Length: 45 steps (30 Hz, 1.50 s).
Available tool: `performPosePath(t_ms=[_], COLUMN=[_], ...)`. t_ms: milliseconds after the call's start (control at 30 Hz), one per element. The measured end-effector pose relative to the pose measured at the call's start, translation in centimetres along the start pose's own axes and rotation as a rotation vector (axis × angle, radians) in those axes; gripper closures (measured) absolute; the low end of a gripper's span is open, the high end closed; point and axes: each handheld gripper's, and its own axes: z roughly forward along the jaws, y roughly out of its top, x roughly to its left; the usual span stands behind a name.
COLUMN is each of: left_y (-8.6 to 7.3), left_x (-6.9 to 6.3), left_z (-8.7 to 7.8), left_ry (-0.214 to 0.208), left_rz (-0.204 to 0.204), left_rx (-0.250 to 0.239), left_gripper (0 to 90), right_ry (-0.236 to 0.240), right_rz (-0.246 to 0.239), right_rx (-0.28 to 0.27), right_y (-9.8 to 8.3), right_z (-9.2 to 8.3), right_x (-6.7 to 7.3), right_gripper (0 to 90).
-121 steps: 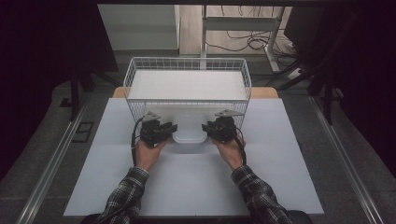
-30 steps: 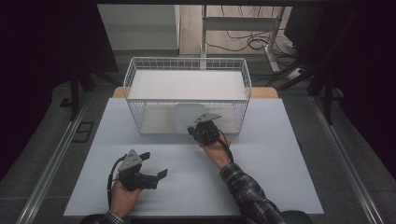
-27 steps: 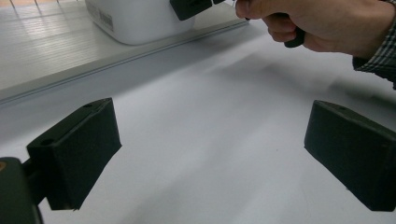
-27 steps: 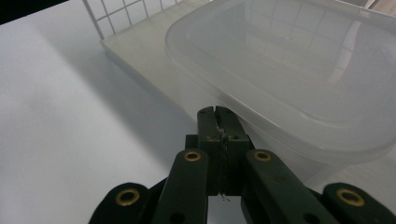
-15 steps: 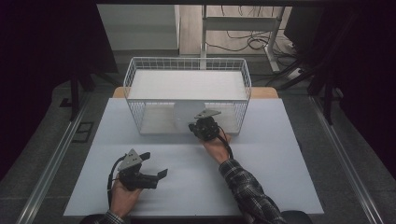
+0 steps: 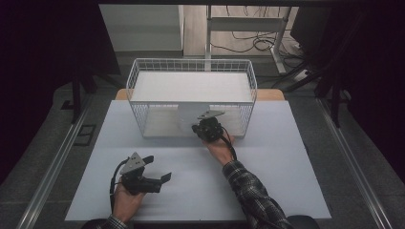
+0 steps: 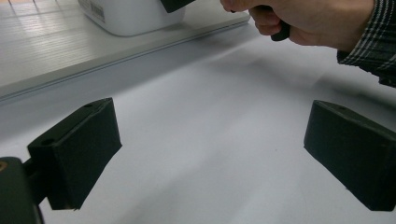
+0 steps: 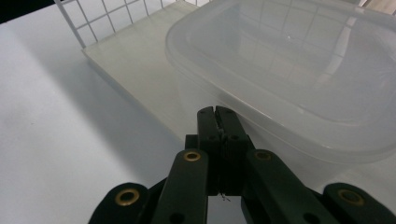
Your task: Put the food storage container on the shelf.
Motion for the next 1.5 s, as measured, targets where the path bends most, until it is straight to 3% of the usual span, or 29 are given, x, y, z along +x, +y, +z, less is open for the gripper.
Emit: performPosePath(t_ms=[100,133,367,633,1200,1400,1500], left_y=[0.0,0.0,-0.1,-0.1,-0.1,-0.1,-0.1], left_x=[0.0,0.0,0.1,0.1,-0.1,-0.1,-0.1], left_z=[0.0,0.1,0.4,0.5,0.8,0.8,0.7], left_ry=[-0.001,-0.001,0.0,0.001,-0.026,-0.022,0.0], left_rz=[-0.001,-0.003,-0.008,-0.016,-0.001,0.0,-0.006], left_rx=[0.004,0.009,0.039,0.056,0.051,0.054,0.055], left_gripper=[3.0,3.0,2.8,3.2,1.8,1.2,0.0], right_ry=[0.003,0.003,0.008,0.029,0.053,0.052,0.042], right_rz=[-0.003,-0.009,-0.02,-0.017,-0.036,-0.04,-0.045], right_rx=[0.001,-0.003,-0.004,-0.003,-0.013,-0.003,-0.003], right_y=[0.1,0.1,0.2,-0.1,-1.4,-2.6,-3.0], right_z=[-0.2,-0.4,-1.3,-2.9,-6.1,-7.0,-7.5], right_x=[0.3,0.6,1.5,1.7,2.4,2.4,2.4], right_gripper=[83.0,75.5,56.2,41.1,16.9,10.0,8.0])
